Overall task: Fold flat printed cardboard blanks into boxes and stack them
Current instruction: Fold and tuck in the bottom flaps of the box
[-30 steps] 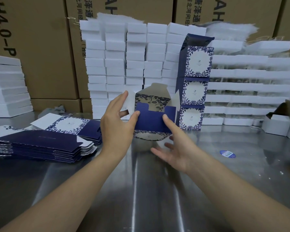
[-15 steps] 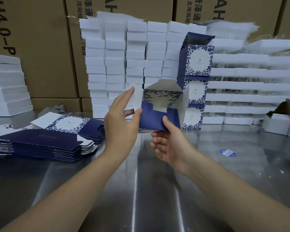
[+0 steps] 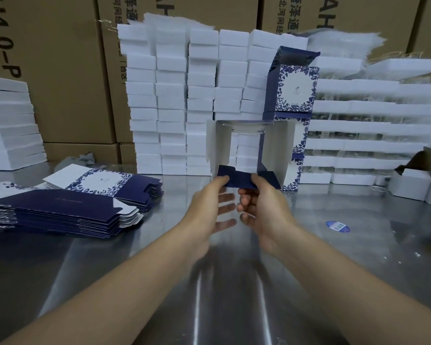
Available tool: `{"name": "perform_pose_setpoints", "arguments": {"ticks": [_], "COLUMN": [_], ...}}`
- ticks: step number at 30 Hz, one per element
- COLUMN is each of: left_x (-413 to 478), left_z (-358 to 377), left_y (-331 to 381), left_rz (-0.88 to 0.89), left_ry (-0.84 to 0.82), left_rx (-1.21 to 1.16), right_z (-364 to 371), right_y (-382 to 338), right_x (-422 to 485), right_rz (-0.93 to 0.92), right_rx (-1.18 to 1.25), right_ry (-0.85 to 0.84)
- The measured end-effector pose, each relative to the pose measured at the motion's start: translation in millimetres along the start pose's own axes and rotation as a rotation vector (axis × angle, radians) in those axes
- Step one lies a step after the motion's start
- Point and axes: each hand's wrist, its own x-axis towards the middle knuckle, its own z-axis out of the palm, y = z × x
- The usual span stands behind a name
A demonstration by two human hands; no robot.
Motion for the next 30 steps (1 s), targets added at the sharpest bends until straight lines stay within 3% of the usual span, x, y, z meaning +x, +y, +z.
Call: {"name": "perform_pose_setpoints", "arguments": {"ticks": [3, 14, 20, 30], "left_x": [-3.1, -6.8, -9.9, -13.1], "left_z": [4.0, 11.1, 15.5, 19.2], "left_y": [-2.6, -1.7, -1.6, -5.8], "left_rz": [-0.001, 0.101, 0.103, 0.106], "left_ry": [-0.116, 0.006, -0.019, 0.000], "left_rx": [-0.041, 0.085, 0.028, 0.076], "right_z": [2.1, 6.3, 7.0, 10.7], "right_y": [0.5, 2.8, 4.3, 7.7], "right_x": [-2.5, -10.5, -6.7, -13.8], "right_rz": [-0.011, 0.002, 0.012, 0.033], "right_rx": [-0.030, -0.096, 0.041, 0.036], "right_ry": [-0.021, -0.233, -0.261, -0.297]}}
